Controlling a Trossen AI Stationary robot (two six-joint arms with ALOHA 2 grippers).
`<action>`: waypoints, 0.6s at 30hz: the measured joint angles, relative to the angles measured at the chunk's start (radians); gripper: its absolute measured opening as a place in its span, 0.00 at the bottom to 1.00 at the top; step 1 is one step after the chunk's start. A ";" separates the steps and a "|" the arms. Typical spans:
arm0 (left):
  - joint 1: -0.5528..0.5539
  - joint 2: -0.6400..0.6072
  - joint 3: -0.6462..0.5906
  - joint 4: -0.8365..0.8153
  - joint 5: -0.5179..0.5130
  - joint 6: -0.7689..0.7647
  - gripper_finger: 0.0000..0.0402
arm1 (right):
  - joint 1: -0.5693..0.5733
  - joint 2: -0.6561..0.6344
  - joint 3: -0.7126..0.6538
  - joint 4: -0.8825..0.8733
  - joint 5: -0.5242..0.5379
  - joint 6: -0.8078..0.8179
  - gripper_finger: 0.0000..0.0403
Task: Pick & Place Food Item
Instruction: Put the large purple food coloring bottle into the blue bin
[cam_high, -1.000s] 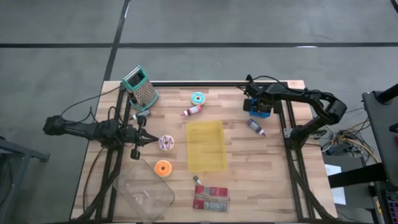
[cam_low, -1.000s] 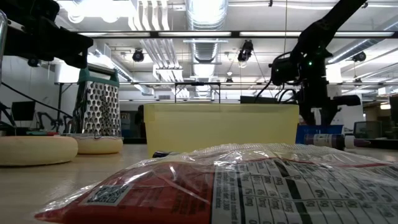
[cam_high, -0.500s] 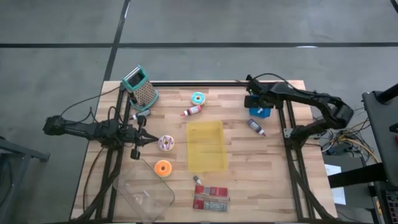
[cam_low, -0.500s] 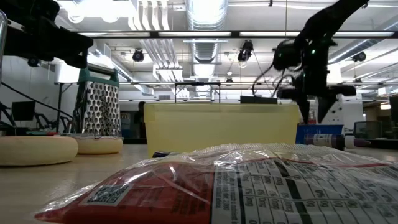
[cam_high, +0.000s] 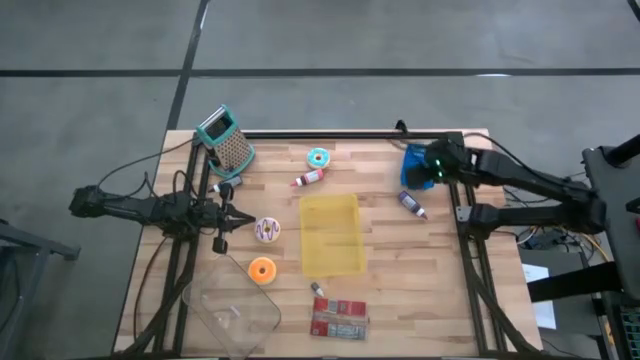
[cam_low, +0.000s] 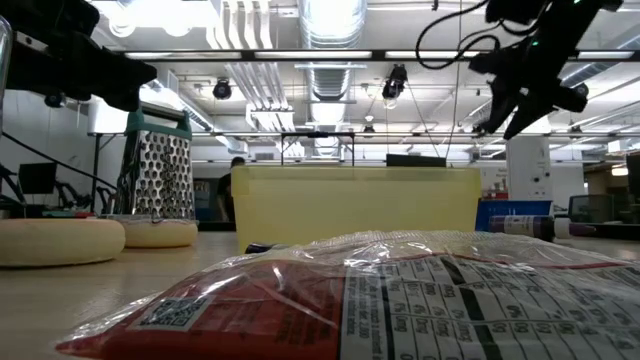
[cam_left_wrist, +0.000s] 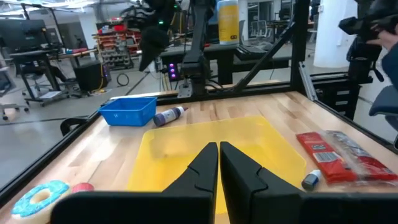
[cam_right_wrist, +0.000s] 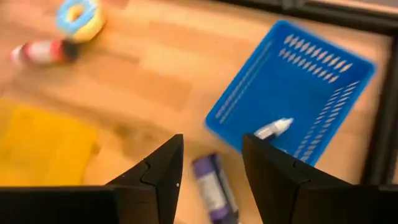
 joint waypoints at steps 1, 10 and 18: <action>0.000 0.000 0.000 0.000 -0.002 0.000 0.06 | 0.031 -0.013 -0.013 0.000 0.002 0.005 0.38; 0.000 0.000 0.000 0.000 -0.002 0.000 0.06 | 0.245 -0.035 -0.155 -0.031 0.007 0.032 0.32; 0.000 0.000 0.000 0.000 -0.001 0.000 0.06 | 0.287 -0.013 -0.279 0.000 0.002 0.169 0.30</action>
